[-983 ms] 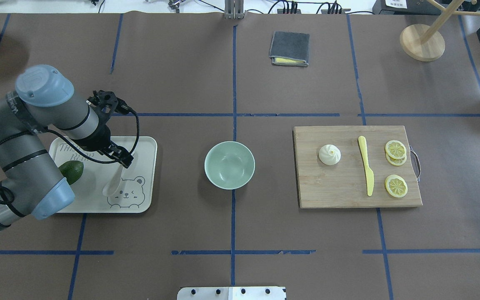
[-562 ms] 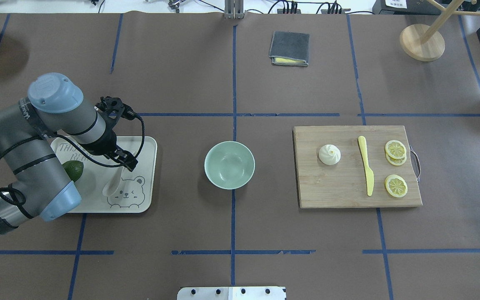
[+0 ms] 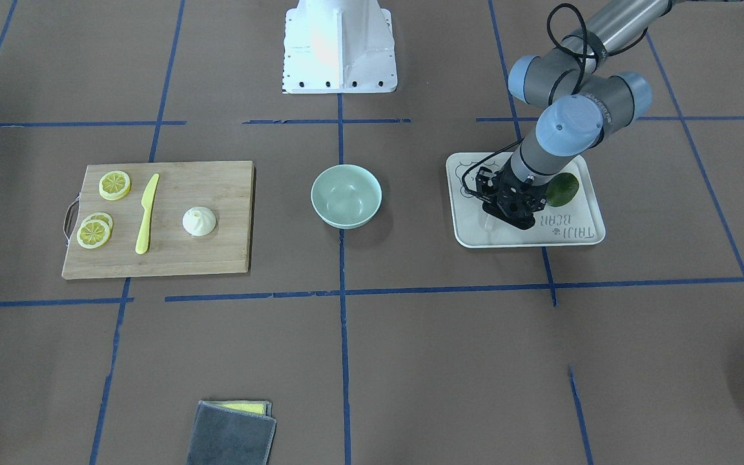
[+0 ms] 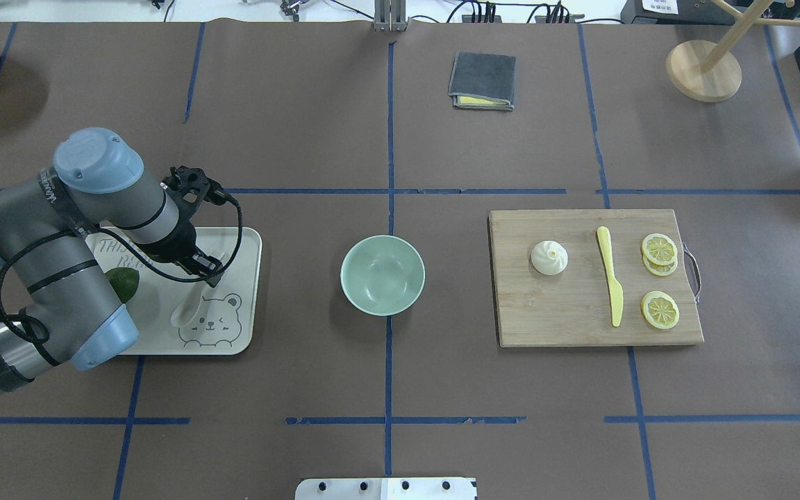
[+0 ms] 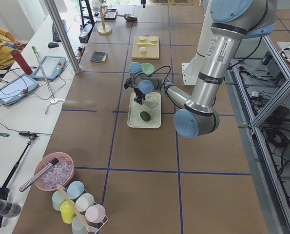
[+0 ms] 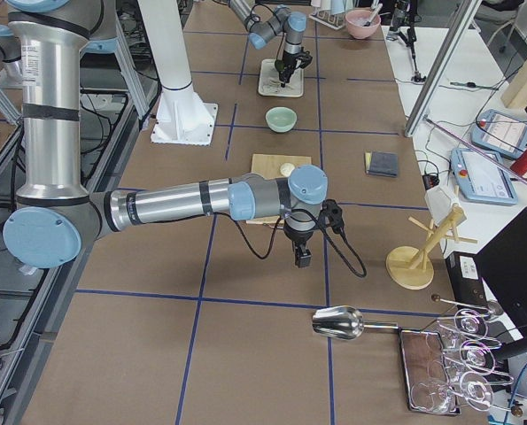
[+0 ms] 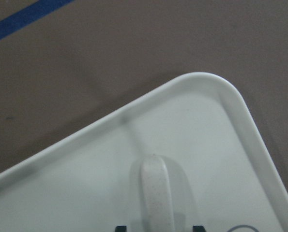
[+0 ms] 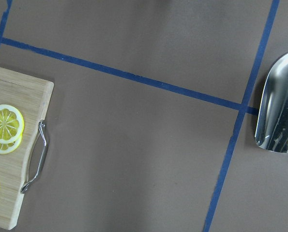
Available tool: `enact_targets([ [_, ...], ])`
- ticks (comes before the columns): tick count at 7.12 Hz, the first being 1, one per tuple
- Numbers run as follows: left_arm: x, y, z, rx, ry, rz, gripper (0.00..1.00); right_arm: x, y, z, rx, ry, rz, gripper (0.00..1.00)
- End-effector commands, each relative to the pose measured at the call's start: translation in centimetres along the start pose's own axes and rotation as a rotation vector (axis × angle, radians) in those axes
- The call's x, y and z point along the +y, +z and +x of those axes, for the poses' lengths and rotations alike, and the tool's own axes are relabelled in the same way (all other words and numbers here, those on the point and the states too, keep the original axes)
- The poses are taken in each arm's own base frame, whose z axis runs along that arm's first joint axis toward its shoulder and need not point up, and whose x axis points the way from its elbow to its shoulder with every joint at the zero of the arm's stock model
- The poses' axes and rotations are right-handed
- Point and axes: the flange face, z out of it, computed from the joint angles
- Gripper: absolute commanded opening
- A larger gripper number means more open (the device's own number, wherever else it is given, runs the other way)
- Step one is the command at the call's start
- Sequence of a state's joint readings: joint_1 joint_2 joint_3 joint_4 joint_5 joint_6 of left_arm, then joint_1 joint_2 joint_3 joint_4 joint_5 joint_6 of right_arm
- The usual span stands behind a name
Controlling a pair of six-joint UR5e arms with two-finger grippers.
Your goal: Put spoon and bun in bowl
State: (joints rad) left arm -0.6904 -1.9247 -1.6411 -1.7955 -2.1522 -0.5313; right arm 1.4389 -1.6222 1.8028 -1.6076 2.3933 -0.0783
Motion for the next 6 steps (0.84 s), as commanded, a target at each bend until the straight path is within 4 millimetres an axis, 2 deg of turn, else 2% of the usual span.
enact_targets([
  [1,0.1,-0.2,0.3,0.002,0.0,0.005,0.02,-0.1,-0.1,0.0,0.0,-0.001,0.001,1.0],
  [2,0.1,-0.5,0.3,0.002,-0.004,0.009,0.0,-0.1,-0.1,-0.1,-0.001,-0.002,0.002,1.0],
  [3,-0.1,-1.8,0.8,0.008,-0.061,0.031,0.0,-0.1,-0.1,-0.1,-0.001,-0.002,0.002,1.0],
  [4,-0.8,-3.9,2.8,0.032,-0.124,0.07,0.0,-0.1,-0.1,-0.1,-0.003,-0.002,0.003,1.0],
  [5,-2.7,-5.4,5.2,0.059,-0.161,0.101,0.0,-0.2,-0.1,-0.3,-0.013,-0.004,0.004,1.0],
  [6,-6.0,-7.1,9.2,0.108,-0.236,0.135,0.0,-0.2,-0.1,-0.7,-0.059,-0.001,0.007,1.0],
])
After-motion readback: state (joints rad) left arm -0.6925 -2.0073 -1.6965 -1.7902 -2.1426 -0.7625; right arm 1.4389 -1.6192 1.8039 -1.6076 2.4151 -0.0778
